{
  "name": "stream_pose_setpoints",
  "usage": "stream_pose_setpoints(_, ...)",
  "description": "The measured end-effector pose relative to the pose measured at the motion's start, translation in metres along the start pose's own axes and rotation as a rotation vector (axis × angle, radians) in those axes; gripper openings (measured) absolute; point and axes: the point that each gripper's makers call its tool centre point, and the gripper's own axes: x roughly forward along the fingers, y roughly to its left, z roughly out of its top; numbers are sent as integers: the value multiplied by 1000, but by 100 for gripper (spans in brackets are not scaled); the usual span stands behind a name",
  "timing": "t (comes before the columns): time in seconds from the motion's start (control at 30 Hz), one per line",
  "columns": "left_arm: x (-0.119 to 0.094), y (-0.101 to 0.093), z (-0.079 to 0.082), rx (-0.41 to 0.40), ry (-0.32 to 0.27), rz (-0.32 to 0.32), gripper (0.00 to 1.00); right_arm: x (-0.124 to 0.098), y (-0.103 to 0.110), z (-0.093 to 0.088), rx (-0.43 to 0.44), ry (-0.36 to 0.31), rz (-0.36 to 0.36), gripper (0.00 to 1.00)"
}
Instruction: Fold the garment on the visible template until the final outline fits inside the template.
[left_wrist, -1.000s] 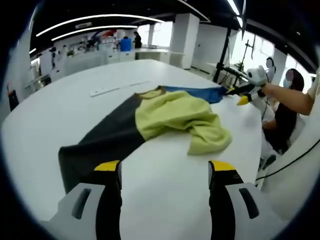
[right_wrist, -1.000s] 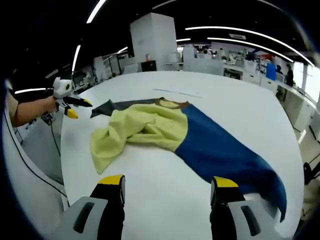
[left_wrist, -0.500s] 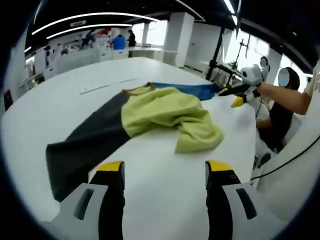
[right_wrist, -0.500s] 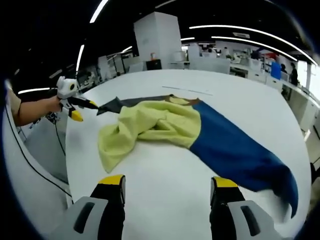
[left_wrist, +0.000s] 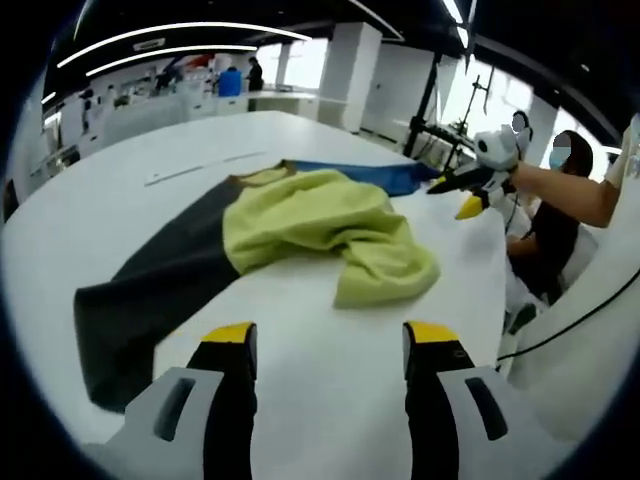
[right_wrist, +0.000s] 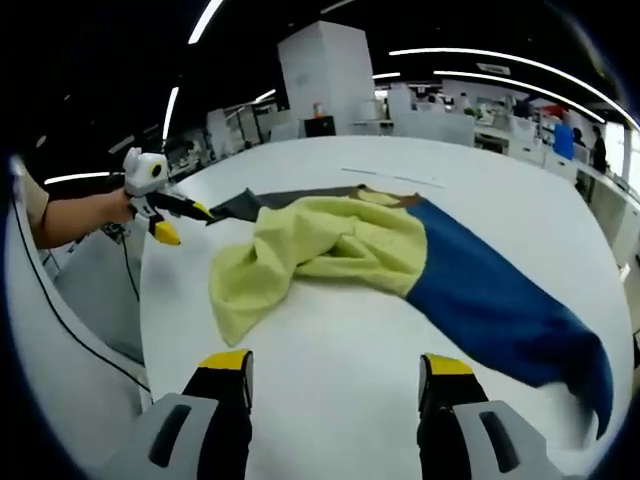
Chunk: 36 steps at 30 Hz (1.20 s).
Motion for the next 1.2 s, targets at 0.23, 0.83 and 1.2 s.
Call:
stream_pose_setpoints(0.23, 9, -8, -2, 9, 9, -20, 50, 4, 7, -2, -10, 4, 18, 63)
stream_pose_setpoints(0.83, 27, -14, 0, -5, -1, -31, 43, 14, 35, -6, -35, 17, 82, 55)
stream_pose_setpoints(1.2, 43, -15, 1, -5, 3, -49, 39, 28, 61, -6, -72, 28, 153, 46)
